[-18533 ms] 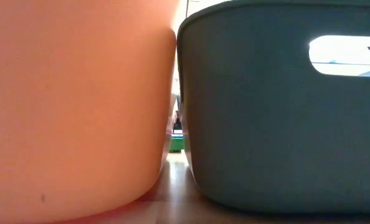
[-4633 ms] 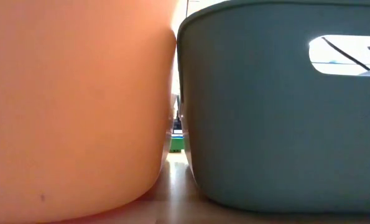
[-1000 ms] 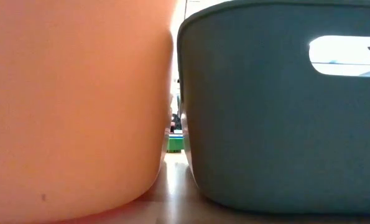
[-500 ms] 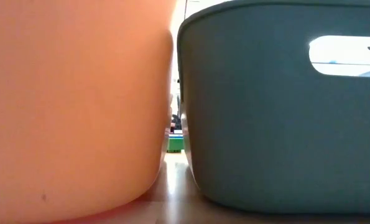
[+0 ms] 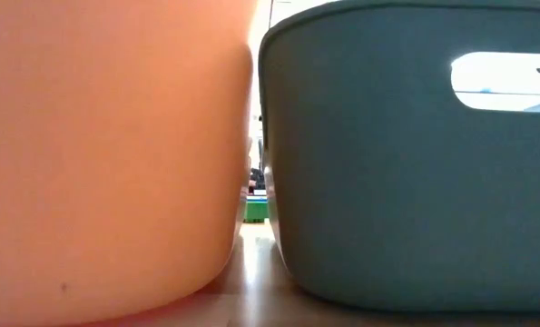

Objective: Sort blocks
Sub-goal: Put the red block into the blue bin

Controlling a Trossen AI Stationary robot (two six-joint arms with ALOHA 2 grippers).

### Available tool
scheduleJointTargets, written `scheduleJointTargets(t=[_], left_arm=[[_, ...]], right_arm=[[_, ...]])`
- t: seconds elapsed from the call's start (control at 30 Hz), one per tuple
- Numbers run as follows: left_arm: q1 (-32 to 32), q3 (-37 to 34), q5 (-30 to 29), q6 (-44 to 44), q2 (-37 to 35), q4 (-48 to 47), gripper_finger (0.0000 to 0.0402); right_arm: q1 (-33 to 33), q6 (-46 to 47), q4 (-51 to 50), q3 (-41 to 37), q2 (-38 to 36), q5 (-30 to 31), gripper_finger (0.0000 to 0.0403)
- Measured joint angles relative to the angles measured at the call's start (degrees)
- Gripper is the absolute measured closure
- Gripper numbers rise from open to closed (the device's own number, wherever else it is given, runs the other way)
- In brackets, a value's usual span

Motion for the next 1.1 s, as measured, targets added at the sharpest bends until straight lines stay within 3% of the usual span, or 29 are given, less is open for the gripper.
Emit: scheduleJointTargets(t=[0.27,0.57,0.77,0.97,1.1], left_arm=[[0.0,0.0,0.0,0.0,0.02,-0.02,0.0203],[-0.02,0.0,0.27,0.0,0.0,-0.07,0.0203],[-0.02,0.0,-0.07,2.14,0.01,-0.37,0.0203],[-0.02,0.0,-6.58,4.18,0.01,-3.8,0.0203],[-0.02,0.0,-10.75,5.54,0.0,-7.15,0.0203]], right_arm=[[-1.4,-3.36,2.52,0.28,3.97,-1.87,0.016],[-4.85,-7.4,1.2,-0.04,1.62,-2.25,0.0287],[-11.34,-12.92,0.96,-0.02,-2.11,-0.77,0.0289],[-20.7,-21.81,2.06,2.88,-10.65,9.4,0.0289],[-24.9,-28.82,14.8,4.89,-16.72,18.49,0.0289]])
